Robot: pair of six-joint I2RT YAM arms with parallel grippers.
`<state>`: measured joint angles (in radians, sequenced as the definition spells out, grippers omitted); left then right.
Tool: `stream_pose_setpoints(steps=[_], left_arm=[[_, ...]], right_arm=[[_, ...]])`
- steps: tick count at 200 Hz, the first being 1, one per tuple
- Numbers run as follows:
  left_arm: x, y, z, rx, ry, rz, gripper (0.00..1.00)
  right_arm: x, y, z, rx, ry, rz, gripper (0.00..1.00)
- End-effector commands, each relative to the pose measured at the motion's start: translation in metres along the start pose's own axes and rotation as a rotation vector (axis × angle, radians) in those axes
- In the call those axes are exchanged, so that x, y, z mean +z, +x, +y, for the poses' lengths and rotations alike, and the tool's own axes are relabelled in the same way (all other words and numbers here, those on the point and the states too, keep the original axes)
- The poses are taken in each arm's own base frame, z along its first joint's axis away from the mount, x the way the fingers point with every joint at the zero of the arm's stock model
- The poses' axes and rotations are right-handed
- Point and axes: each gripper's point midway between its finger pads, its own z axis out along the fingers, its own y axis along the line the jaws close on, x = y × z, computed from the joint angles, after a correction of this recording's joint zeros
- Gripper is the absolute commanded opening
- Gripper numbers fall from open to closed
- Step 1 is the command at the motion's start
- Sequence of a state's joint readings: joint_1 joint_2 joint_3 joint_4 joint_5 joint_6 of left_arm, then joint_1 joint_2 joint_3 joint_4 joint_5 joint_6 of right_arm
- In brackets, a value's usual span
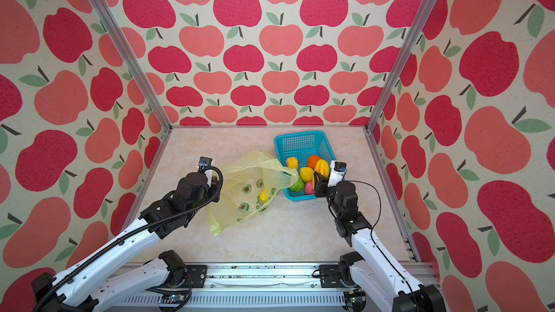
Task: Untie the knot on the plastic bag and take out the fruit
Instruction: 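Lift the yellow elongated fruit out of the bag and carry it over the basket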
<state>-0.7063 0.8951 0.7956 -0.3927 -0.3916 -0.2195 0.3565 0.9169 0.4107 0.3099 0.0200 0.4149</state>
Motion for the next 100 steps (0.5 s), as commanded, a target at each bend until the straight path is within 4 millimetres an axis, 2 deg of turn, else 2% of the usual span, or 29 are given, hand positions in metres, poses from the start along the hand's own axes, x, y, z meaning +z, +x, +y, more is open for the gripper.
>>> stream_pose_setpoints(steps=[1, 33, 48, 100], left_arm=[[-0.003, -0.001, 0.003, -0.018, -0.003, -0.008, 0.00], [-0.004, -0.002, 0.003, -0.018, -0.002, -0.010, 0.00], [-0.004, -0.002, 0.004, -0.018, -0.006, -0.009, 0.00], [-0.004, -0.002, 0.005, -0.015, -0.011, -0.010, 0.00]], right_arm=[[0.021, -0.003, 0.012, 0.035, -0.037, 0.114, 0.11], [0.062, 0.012, 0.013, 0.017, -0.026, 0.297, 0.06], [0.078, 0.012, 0.012, 0.003, -0.015, 0.337, 0.05], [0.127, 0.013, -0.011, -0.092, 0.115, 0.431, 0.06]])
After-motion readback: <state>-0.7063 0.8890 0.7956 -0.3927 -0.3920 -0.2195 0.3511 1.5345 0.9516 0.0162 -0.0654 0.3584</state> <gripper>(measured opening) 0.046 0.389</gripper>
